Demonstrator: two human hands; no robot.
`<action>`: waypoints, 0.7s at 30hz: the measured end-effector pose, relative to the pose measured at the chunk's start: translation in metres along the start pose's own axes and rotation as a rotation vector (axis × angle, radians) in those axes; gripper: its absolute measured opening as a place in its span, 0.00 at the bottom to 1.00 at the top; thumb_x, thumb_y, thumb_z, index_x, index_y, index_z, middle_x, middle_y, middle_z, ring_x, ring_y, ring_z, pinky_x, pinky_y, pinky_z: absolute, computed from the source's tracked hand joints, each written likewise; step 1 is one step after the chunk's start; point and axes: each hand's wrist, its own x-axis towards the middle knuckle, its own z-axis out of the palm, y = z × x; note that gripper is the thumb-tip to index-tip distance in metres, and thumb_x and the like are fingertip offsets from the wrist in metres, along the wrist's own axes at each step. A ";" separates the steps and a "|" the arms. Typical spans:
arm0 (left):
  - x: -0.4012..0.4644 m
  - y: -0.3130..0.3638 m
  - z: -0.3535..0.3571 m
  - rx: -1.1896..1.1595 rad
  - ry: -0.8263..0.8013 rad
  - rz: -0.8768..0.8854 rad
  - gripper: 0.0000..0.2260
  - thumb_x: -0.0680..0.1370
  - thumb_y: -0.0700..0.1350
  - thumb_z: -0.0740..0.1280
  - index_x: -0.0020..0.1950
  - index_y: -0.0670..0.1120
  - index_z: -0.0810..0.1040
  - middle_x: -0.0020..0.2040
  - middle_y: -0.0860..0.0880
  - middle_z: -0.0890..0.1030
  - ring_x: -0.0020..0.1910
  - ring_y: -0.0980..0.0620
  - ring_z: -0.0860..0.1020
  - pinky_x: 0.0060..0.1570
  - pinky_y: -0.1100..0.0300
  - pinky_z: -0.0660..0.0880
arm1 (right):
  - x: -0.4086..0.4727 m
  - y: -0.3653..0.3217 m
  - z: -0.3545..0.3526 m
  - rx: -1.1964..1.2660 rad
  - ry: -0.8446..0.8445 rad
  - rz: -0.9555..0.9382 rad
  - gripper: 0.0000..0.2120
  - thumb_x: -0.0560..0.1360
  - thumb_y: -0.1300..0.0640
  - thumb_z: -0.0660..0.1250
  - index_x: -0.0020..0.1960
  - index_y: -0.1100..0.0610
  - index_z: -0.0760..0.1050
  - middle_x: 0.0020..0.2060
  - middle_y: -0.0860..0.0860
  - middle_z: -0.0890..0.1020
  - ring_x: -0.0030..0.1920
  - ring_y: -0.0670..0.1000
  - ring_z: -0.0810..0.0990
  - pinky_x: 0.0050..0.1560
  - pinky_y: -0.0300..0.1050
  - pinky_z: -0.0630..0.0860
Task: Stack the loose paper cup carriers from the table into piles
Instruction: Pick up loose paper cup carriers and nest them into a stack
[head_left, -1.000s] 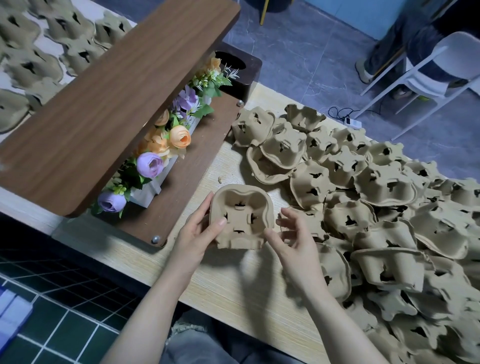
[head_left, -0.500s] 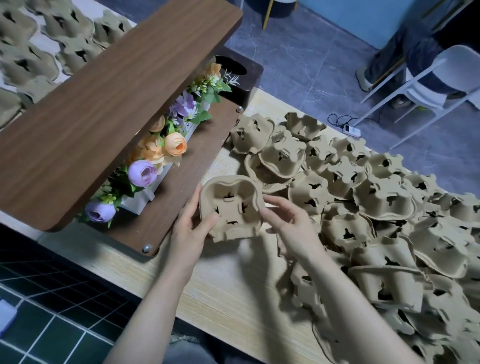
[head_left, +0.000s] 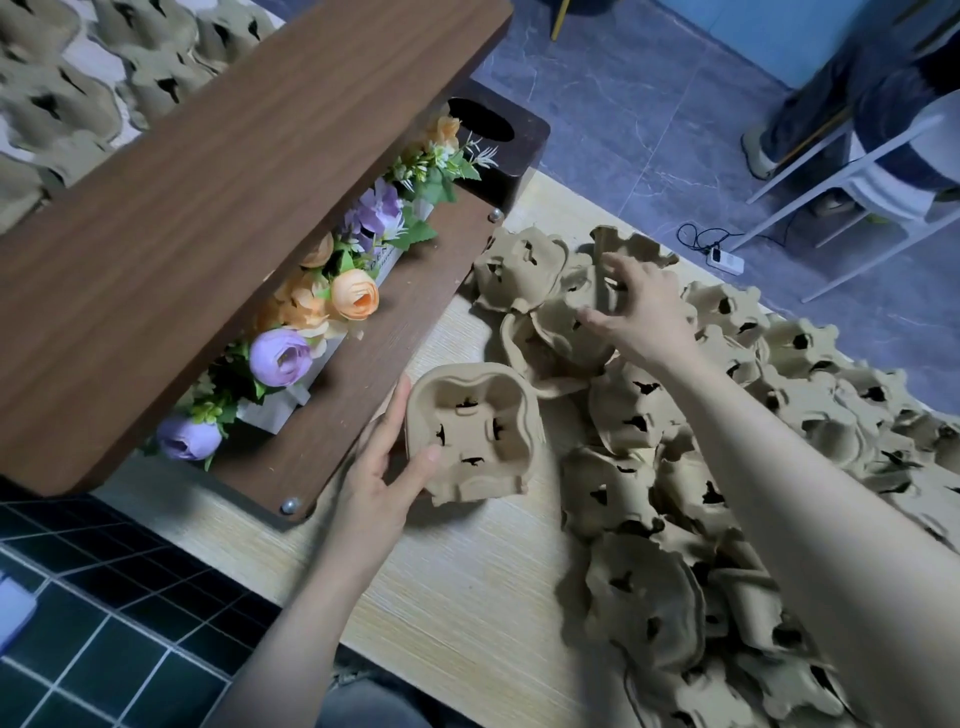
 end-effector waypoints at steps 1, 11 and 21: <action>0.001 0.000 0.000 0.009 0.001 0.001 0.27 0.74 0.54 0.73 0.64 0.78 0.66 0.70 0.71 0.69 0.71 0.65 0.66 0.74 0.51 0.64 | 0.001 -0.001 0.001 -0.033 -0.016 -0.016 0.32 0.73 0.52 0.71 0.74 0.54 0.65 0.63 0.58 0.73 0.65 0.59 0.67 0.64 0.52 0.64; 0.000 0.001 -0.002 0.001 -0.014 -0.001 0.27 0.76 0.52 0.71 0.64 0.78 0.66 0.72 0.65 0.68 0.72 0.64 0.67 0.73 0.49 0.65 | -0.031 0.002 0.001 -0.053 0.168 -0.140 0.38 0.69 0.55 0.74 0.76 0.54 0.62 0.56 0.57 0.74 0.59 0.59 0.68 0.60 0.51 0.65; 0.002 0.000 -0.004 -0.027 -0.025 -0.016 0.28 0.77 0.47 0.71 0.65 0.77 0.67 0.74 0.60 0.69 0.72 0.63 0.67 0.74 0.49 0.64 | -0.083 -0.004 -0.016 0.002 0.195 -0.030 0.42 0.70 0.41 0.72 0.78 0.49 0.57 0.43 0.45 0.72 0.53 0.52 0.70 0.59 0.48 0.59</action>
